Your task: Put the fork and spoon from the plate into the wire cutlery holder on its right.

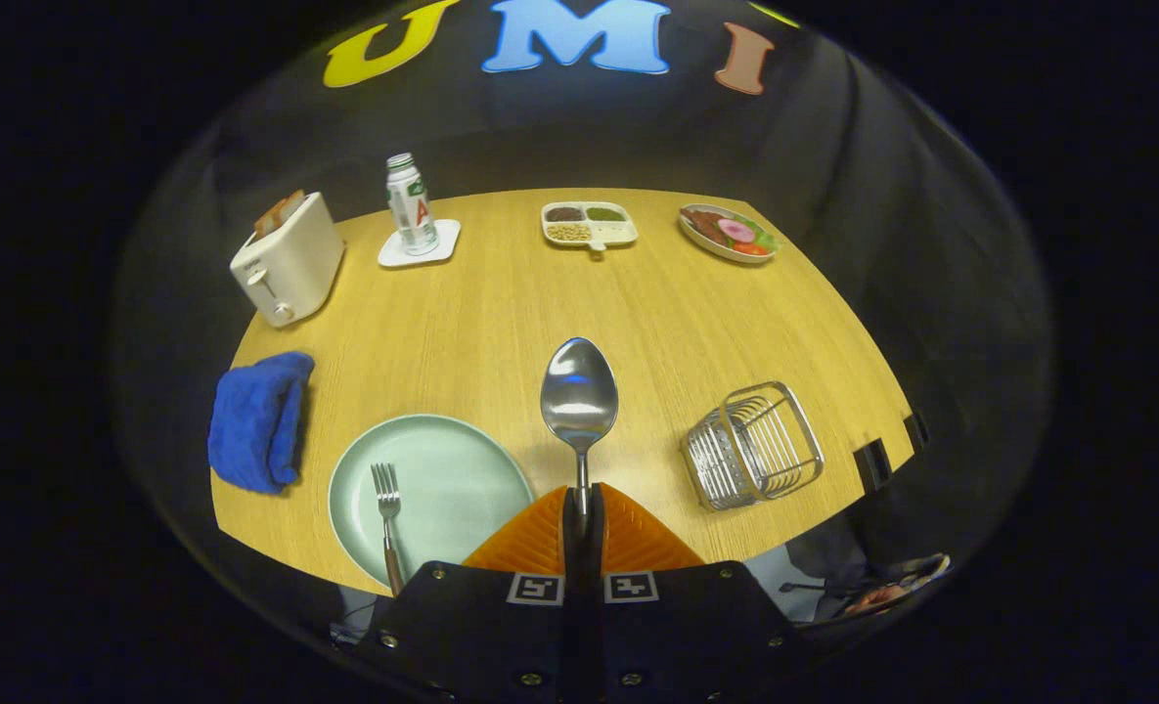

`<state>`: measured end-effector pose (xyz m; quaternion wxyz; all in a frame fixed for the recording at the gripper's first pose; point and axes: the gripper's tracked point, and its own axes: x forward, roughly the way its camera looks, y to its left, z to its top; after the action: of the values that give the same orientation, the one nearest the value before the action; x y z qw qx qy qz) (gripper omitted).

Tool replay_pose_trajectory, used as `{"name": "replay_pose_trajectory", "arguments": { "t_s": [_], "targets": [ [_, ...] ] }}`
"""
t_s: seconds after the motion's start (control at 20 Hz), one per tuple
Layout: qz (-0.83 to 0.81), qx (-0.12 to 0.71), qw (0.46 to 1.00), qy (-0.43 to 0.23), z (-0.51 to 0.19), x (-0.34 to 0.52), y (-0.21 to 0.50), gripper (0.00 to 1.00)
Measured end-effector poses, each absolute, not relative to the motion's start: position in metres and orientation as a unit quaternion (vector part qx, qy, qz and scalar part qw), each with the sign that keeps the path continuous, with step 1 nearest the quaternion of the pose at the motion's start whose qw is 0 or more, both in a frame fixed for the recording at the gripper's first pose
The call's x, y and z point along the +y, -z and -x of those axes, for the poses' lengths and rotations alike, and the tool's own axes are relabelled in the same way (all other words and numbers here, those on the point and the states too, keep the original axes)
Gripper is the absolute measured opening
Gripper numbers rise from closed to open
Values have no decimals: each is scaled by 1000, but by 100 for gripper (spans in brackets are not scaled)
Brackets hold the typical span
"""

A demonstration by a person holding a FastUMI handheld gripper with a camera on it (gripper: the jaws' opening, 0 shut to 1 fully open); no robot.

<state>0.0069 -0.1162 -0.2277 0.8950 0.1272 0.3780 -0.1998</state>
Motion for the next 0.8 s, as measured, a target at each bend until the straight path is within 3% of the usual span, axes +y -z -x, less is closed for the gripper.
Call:
{"name": "replay_pose_trajectory", "arguments": {
  "t_s": [0.4,0.8],
  "targets": [
    [-195,381,854,296,33,-190,241,1],
    [-255,429,812,303,48,-201,268,1]
  ]
}}
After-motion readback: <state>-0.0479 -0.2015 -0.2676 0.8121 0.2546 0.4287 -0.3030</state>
